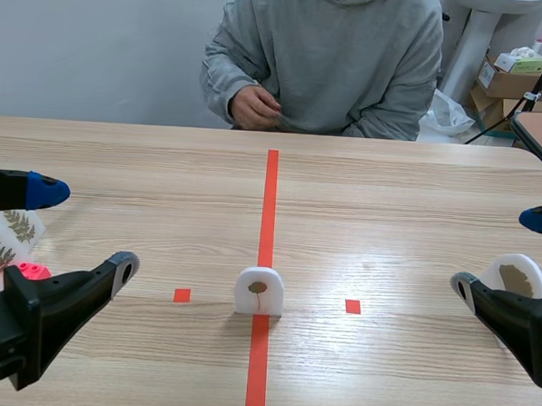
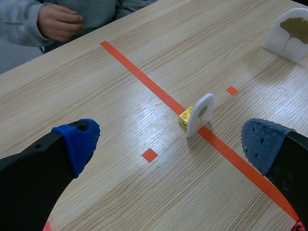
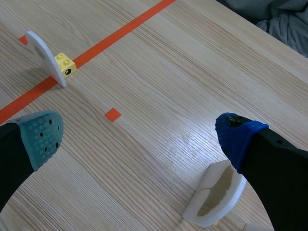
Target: Do the leaf sorting experiment
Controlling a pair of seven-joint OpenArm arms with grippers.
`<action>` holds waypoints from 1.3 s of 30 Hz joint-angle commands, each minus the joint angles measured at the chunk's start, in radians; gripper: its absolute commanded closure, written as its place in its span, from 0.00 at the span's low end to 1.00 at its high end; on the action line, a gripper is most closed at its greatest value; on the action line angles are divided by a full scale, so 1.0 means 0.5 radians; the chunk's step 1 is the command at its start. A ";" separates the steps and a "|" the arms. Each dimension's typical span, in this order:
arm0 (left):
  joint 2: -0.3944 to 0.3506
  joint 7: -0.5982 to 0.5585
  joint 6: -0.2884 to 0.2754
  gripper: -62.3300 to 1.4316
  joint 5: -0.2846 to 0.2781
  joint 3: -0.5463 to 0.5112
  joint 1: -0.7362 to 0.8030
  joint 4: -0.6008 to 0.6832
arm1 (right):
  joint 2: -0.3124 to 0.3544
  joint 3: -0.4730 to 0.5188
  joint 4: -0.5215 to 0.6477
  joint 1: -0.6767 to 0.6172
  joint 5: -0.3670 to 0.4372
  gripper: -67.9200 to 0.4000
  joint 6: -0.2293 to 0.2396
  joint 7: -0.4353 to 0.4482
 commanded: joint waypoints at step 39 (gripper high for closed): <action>0.005 -0.027 0.004 0.00 -0.025 -0.001 0.015 0.015 | 0.038 -0.066 0.014 0.404 0.021 0.02 0.158 -0.587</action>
